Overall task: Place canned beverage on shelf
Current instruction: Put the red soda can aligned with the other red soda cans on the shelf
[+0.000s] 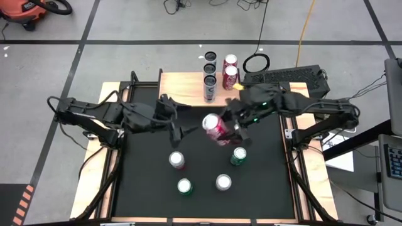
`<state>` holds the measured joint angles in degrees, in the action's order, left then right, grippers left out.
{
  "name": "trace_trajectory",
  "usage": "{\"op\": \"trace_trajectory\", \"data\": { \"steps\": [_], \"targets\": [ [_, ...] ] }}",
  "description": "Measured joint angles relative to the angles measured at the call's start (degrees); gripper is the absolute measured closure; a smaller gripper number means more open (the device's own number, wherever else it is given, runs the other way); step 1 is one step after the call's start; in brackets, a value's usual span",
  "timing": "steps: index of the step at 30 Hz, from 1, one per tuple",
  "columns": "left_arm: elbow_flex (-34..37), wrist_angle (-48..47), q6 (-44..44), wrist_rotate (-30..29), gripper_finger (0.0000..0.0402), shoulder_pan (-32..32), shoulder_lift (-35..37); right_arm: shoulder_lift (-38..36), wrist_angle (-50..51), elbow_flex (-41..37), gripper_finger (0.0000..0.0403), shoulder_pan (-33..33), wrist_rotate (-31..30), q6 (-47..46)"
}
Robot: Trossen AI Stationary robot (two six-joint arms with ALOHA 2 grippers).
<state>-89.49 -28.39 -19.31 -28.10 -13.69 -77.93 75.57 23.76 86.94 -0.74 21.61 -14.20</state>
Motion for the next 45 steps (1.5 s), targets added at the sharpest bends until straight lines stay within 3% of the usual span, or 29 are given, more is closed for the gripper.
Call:
{"op": "trace_trajectory", "data": {
  "steps": [3, 8, 16, 19, 24, 30, 45],
  "targets": [
    [0.0, 5.3, -3.6, -1.4, 0.0008, 0.0, -0.2, -2.5, -2.8, 0.0, 0.0128, -0.5, -3.5, -0.5],
    [0.0, 14.5, -2.2, -1.5, 0.0008, 0.0, -2.5, -5.3, -9.8, 0.0, 0.0128, -1.4, -8.1, -2.2],
    [0.0, 26.3, 2.2, -1.2, 0.0007, 0.3, -5.3, -6.8, -18.4, 0.1, 0.0128, -2.0, -8.3, -3.7],
    [0.0, 30.5, 4.3, 1.3, 0.0007, 1.3, -6.2, -6.6, -20.5, 0.1, 0.0128, -2.0, -8.3, -4.8],
    [0.0, 33.3, 3.2, 4.5, 0.0007, 3.3, -6.9, -6.0, -21.9, 0.1, 0.0128, -2.0, -8.3, -4.9],
    [0.0, 37.6, 1.6, 15.2, 0.0007, 5.6, -7.7, -5.1, -22.3, 0.1, 0.0128, -2.0, -8.2, -6.0],
    [0.0, 37.2, 0.1, 19.4, 0.0008, 8.0, -10.6, -4.4, -22.2, 0.1, 0.0128, -1.7, -8.1, -6.1]
  ]
}}
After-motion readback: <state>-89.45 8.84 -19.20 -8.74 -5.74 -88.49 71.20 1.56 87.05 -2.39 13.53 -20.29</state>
